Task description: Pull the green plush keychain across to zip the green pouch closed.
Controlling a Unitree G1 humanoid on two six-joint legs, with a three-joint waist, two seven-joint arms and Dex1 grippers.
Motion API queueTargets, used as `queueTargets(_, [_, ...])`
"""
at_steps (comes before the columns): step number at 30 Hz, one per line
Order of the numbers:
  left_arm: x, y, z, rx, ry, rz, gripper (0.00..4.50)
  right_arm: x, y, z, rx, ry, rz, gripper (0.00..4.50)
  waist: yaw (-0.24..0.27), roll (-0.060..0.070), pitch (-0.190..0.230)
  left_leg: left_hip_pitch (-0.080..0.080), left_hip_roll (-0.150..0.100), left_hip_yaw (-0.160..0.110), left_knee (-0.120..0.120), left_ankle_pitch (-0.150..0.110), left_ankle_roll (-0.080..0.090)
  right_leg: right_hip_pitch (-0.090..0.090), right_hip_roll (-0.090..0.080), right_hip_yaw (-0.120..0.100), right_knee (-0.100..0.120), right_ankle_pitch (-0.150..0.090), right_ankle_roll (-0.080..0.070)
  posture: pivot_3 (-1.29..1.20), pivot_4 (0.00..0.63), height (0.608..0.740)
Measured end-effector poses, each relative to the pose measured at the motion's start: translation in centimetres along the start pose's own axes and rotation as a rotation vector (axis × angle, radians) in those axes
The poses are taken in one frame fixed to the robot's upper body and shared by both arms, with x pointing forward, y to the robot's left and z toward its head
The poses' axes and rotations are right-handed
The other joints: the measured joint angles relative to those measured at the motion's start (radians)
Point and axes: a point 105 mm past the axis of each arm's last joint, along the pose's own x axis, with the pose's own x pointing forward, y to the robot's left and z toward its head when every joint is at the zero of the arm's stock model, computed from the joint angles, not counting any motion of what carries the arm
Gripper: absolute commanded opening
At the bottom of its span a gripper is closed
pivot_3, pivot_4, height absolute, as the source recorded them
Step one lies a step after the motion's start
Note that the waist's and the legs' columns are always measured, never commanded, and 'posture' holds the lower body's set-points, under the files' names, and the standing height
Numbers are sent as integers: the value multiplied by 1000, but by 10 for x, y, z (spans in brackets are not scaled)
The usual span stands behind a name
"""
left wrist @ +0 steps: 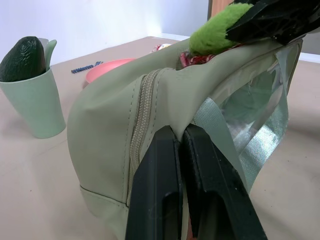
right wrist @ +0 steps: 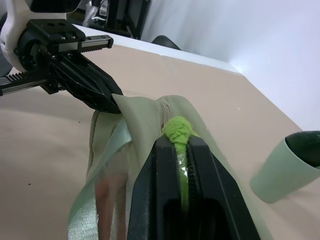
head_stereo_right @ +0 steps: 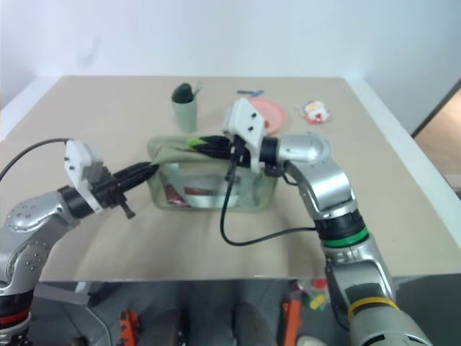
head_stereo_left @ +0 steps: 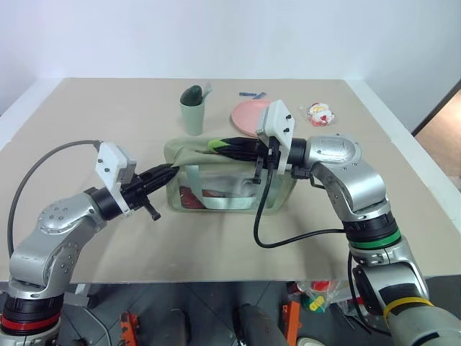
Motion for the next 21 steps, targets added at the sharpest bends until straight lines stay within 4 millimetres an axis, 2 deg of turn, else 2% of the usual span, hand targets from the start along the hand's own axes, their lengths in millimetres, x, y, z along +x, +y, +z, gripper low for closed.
queueTargets(9, [7, 3, 0, -3, -11, 20, 0, -5, -2, 10, -50, -51, -21, 26, 3, 0, 0, 0, 0, 0, 0, 0, 0, 0, 0, 0, 0, 0, 0, 0, 150, 740])
queueTargets(12, [14, 6, 0, -1, -10, 54, 0, -39, -24, 20, -180, -29, -113, 26, 10, 0, 0, -1, -3, 0, 1, 0, 0, 1, -2, -1, -1, 0, 1, 0, 150, 740])
queueTargets(15, [18, 9, 1, 10, -9, 84, 0, -77, -47, 21, -260, 55, -212, 26, 12, 0, 0, -1, -5, 1, 0, 0, 0, 1, -4, 1, -1, -1, 3, 0, 150, 740])
queueTargets(16, [21, 9, 2, 9, -12, 93, 0, -93, -52, 18, -289, 93, -242, 26, 14, 0, 0, -1, -5, 0, 0, 0, 0, 1, -5, 0, -1, -1, 3, 0, 150, 740])
queueTargets(19, [24, 10, 1, 0, -11, 124, 0, -143, -65, -6, -301, 275, -354, 26, 15, 0, 0, -1, -6, 1, 0, 0, 1, 1, -7, 1, -1, -2, 5, 0, 150, 740])
queueTargets(21, [24, 11, 1, 3, -10, 139, 0, -160, -67, -15, -294, 335, -394, 26, 13, 0, 0, 0, -7, 2, -1, 0, 1, 1, -7, 2, -1, -3, 5, 0, 150, 740])
